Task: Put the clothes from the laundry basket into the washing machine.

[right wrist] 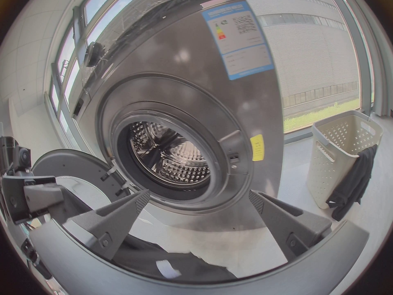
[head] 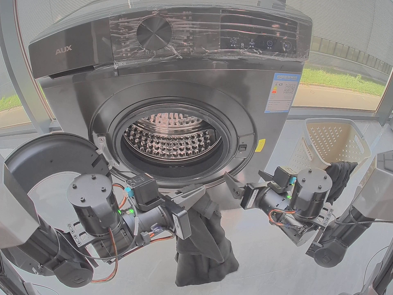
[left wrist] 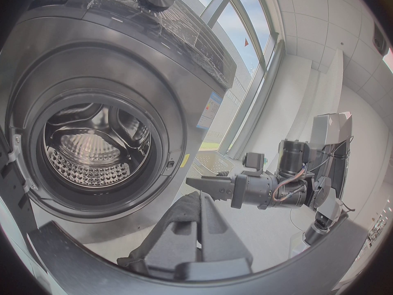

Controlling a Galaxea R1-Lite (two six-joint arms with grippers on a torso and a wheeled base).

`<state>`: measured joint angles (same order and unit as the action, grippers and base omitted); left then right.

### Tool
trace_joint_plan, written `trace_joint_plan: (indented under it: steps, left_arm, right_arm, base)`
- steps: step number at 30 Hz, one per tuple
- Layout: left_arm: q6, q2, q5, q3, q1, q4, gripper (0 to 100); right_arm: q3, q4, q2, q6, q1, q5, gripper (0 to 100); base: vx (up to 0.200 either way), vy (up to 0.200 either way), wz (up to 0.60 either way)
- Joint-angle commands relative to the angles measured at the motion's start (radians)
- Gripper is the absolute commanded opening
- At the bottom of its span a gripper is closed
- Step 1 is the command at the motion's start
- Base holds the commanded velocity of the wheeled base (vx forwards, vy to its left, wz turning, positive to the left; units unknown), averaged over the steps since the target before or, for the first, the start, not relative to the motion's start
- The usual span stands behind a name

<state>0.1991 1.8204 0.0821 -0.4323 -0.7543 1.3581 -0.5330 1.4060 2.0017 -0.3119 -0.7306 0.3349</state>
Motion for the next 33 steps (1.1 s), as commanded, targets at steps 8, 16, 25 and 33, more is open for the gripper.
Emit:
trace_joint_plan:
  steps: [8, 16, 25, 33]
  left_arm:
    - [0.002, -0.024, -0.021, -0.034, 0.012, 0.001, 0]
    - [0.003, -0.023, -0.022, -0.051, 0.013, 0.001, 0]
    - [0.002, -0.023, -0.021, -0.083, 0.038, -0.001, 0]
    - [0.002, -0.035, -0.016, -0.086, 0.044, 0.001, 0]
  right_arm:
    - [0.149, 0.038, 0.002, -0.003, 0.040, -0.005, 100]
    - [0.163, 0.041, 0.052, -0.013, 0.016, 0.019, 100]
    - [0.228, 0.099, 0.132, -0.010, -0.033, 0.001, 100]
    - [0.272, 0.103, 0.193, -0.009, -0.081, -0.063, 100]
  base:
    - [0.000, 0.000, 0.00]
    - [0.000, 0.000, 0.00]
    - [0.000, 0.000, 0.00]
    - [0.000, 0.000, 0.00]
